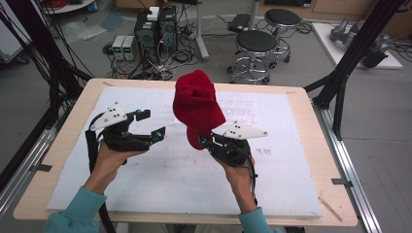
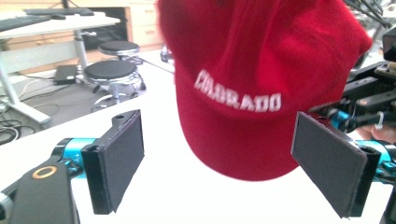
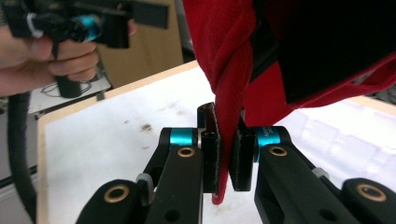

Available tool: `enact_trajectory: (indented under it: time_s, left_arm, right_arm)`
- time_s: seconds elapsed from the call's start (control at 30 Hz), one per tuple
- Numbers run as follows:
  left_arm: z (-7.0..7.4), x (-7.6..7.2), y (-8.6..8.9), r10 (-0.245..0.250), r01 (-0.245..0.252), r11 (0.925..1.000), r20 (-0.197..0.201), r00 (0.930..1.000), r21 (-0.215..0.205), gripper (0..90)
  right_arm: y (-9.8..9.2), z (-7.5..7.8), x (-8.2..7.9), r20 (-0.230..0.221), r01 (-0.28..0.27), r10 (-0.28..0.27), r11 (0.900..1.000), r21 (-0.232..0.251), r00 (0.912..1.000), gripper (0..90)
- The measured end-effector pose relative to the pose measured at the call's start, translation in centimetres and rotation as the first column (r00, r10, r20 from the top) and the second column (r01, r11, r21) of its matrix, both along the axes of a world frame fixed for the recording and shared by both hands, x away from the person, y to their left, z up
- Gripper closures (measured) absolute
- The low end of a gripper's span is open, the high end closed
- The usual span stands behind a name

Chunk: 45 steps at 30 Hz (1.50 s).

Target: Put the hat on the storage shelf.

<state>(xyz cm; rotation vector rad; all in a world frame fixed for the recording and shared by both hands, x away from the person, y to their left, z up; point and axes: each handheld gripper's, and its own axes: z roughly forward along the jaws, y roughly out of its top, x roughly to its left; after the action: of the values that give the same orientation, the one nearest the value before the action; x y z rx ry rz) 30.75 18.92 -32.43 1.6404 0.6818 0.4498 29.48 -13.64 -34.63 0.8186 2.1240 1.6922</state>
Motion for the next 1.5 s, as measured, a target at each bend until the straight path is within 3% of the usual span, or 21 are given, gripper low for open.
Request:
enact_trajectory:
  time_s: [0.17, 0.27, 0.37, 0.47, 0.6, 0.77, 1.0, 1.3, 1.5]
  left_arm:
    - [-1.5, -0.3, 1.8, 0.046, -0.046, 0.9989, -0.013, 0.9988, 0.011, 18.0]
    - [-2.6, -0.7, 3.1, 0.027, -0.027, 0.9996, -0.007, 0.9996, -0.002, 17.4]
    - [-3.6, -1.2, 4.5, 0.003, -0.004, 0.9995, 0.016, 0.9999, 0.030, 17.6]
    - [-4.6, -1.6, 6.0, 0.001, -0.003, 0.9996, 0.042, 0.9991, 0.027, 17.6]
    - [-5.9, -2.0, 7.4, 0.028, -0.029, 0.9994, 0.048, 0.9985, 0.019, 17.4]
    - [-7.7, -2.5, 8.9, 0.090, -0.090, 0.9959, 0.041, 0.9951, 0.002, 17.5]
    - [-9.7, -3.1, 10.7, 0.167, -0.166, 0.9859, 0.058, 0.9843, -0.023, 17.4]
    - [-11.5, -3.6, 11.8, 0.194, -0.189, 0.9800, 0.084, 0.9773, -0.061, 17.4]
    - [-12.3, -3.6, 12.0, 0.194, -0.189, 0.9786, 0.064, 0.9789, -0.083, 17.3]
  right_arm:
    - [-0.7, 0.7, 0.8, 0.051, 0.061, -0.060, 0.998, -0.017, 0.9969, 85.4]
    - [-1.1, 1.0, 1.4, 0.071, 0.092, -0.091, 0.996, -0.016, 0.9933, 85.4]
    - [-1.5, 1.2, 2.2, 0.084, 0.120, -0.118, 0.992, -0.026, 0.9895, 85.4]
    - [-1.8, 1.4, 2.9, 0.098, 0.148, -0.144, 0.988, -0.036, 0.9847, 85.4]
    - [-2.4, 1.6, 3.9, 0.107, 0.173, -0.168, 0.984, -0.038, 0.9800, 85.4]
    - [-2.9, 1.6, 5.6, 0.104, 0.206, -0.201, 0.978, -0.042, 0.9741, 85.4]
    - [-3.0, 0.9, 7.9, 0.084, 0.231, -0.226, 0.971, -0.060, 0.9705, 85.4]
    - [-2.6, -0.6, 10.2, 0.041, 0.256, -0.253, 0.962, -0.093, 0.9666, 85.4]
    - [-2.7, -1.6, 11.3, 0.027, 0.260, -0.259, 0.962, -0.087, 0.9656, 85.4]
